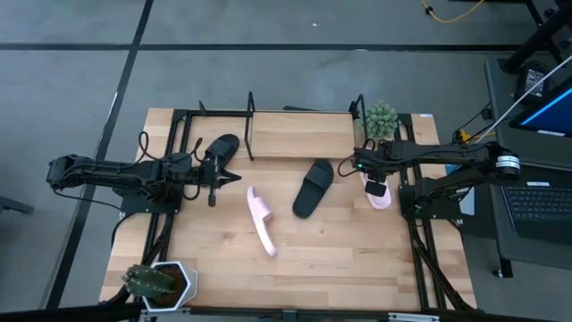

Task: Pick and place slides into the shelf
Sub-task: Put the right pink slipper on the shelf

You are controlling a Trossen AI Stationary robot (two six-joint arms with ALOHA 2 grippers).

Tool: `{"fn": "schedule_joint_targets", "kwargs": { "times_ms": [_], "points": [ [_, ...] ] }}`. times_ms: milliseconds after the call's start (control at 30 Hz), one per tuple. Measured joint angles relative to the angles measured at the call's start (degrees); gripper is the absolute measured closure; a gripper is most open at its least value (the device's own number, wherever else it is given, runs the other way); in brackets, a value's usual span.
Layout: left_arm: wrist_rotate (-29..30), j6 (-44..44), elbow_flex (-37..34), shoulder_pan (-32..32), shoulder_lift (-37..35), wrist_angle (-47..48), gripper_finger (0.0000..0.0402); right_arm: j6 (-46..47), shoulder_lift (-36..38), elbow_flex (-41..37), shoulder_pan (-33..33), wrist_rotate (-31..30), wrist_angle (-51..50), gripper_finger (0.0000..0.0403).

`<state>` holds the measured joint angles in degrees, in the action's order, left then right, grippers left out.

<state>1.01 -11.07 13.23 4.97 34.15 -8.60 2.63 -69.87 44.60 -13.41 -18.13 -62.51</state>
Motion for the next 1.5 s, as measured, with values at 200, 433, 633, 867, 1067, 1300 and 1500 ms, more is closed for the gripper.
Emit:
{"fn": "schedule_joint_targets", "kwargs": {
  "times_ms": [200,433,633,867,1067,1300,1500],
  "points": [
    [0.0,-0.04,0.0,0.0,0.0,0.0,0.0401,-0.13,-1.9,0.0,0.0,0.37,0.12,0.0264],
    [0.0,-0.04,0.0,0.02,0.0,0.0,0.0401,-0.04,-6.04,0.02,-0.03,-1.55,0.88,0.0264],
    [-0.01,-0.04,0.0,0.0,0.01,0.0,0.0401,-0.22,-7.82,0.02,-1.21,-1.63,1.84,0.0264],
    [0.0,-0.02,0.0,0.0,0.0,0.0,0.0401,-0.33,-6.93,0.03,-2.94,-1.68,1.95,0.0295],
    [-0.02,0.0,0.0,0.0,0.0,0.0,0.0401,-0.35,-6.84,0.04,-3.9,-1.74,1.97,0.0356],
    [-0.02,0.0,0.0,0.01,0.01,0.0,0.0401,-0.36,-6.84,0.09,-4.11,-1.25,1.85,0.0391],
    [-0.01,0.02,0.0,0.02,0.02,-0.01,0.0401,-0.42,-6.84,0.09,-4.11,-0.4,1.54,0.0397]
  ]
}}
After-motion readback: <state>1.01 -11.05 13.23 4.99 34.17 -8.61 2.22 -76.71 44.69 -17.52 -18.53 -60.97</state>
